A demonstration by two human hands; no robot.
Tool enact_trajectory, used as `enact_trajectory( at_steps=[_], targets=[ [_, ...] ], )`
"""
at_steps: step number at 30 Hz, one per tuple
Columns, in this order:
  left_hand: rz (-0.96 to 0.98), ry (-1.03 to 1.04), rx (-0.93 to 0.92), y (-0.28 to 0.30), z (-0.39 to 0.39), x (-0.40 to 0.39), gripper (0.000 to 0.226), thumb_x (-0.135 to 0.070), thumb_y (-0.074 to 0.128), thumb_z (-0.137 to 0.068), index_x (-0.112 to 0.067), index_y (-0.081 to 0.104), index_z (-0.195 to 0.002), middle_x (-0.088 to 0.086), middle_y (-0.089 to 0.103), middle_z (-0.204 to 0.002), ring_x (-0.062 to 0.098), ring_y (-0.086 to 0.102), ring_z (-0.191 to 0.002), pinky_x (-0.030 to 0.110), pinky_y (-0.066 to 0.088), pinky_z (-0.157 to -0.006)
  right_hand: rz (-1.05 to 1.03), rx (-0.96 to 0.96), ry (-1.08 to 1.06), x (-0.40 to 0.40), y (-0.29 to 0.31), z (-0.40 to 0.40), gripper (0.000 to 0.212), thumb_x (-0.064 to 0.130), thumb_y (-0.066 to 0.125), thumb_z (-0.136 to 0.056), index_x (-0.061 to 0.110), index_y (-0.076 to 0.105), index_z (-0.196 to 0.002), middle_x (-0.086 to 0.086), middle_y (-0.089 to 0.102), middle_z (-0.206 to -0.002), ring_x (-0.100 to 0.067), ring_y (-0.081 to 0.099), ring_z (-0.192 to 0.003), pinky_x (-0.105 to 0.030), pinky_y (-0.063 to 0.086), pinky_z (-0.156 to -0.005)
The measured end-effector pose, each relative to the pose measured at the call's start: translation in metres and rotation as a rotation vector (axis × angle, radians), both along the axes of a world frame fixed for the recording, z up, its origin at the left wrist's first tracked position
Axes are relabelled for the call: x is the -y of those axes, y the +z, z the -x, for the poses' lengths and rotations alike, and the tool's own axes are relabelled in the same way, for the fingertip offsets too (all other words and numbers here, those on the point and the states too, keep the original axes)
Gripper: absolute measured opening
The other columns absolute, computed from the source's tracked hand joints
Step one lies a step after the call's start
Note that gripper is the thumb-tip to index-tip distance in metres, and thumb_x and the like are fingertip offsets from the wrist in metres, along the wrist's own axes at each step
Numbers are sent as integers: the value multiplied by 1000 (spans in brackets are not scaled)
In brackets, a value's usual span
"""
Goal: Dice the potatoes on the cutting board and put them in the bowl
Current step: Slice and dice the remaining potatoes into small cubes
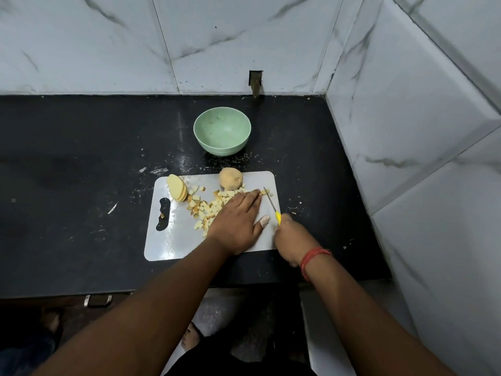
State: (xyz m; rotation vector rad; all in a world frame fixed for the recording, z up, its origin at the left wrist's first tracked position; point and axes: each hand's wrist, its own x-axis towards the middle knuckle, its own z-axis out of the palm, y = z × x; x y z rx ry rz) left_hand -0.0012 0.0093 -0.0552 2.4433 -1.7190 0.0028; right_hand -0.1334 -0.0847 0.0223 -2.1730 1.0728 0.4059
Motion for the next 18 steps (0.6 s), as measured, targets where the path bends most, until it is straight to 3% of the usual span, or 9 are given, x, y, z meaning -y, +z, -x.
enact_trajectory(
  at_steps=[2, 5, 9, 12, 16, 18],
  targets=[
    [10, -1, -2, 0, 0, -1, 70, -54, 26, -108, -4, 41, -155, 12, 40, -161, 29, 38, -144, 40, 24, -125, 1, -27, 27, -1, -2, -4, 34, 9, 36, -99, 0, 38, -131, -23, 57, -121, -37, 58, -110, -33, 46, -85],
    [21, 2, -9, 1, 0, 0, 68, -52, 29, -108, -4, 42, -155, 12, 42, -160, 29, 39, -143, 40, 26, -125, -15, -60, 31, 0, -3, -8, 37, 8, 38, -98, -2, 38, -134, -23, 55, -124, -38, 56, -114, -34, 45, -91],
    [16, 3, -7, 0, 0, 0, 69, -52, 28, -107, -4, 42, -155, 12, 42, -159, 28, 39, -142, 41, 28, -124, -24, -74, 44, 3, -5, -9, 39, 7, 40, -98, -1, 37, -136, -23, 54, -126, -33, 55, -104, -34, 44, -90],
    [20, -1, -10, -1, 0, 0, 69, -53, 27, -107, -4, 42, -154, 13, 43, -158, 29, 40, -142, 42, 28, -123, -27, -71, 58, 3, -7, -2, 36, 7, 38, -98, 0, 38, -134, -19, 56, -117, -23, 45, -90, -31, 41, -82],
    [6, -5, -15, -1, -1, 0, 71, -54, 24, -107, -4, 41, -155, 12, 40, -161, 29, 37, -145, 42, 25, -125, -44, -117, -4, -4, -10, 13, 23, 11, 36, -99, 10, 39, -122, -10, 53, -84, -20, 49, -64, -26, 38, -51],
    [18, -8, -17, -1, -1, -1, 71, -53, 24, -107, -4, 41, -155, 12, 40, -161, 28, 37, -146, 42, 25, -125, -55, -104, -31, -4, -10, 19, 18, 13, 36, -99, 13, 39, -117, -10, 53, -83, -21, 52, -63, -26, 39, -47]
  ],
)
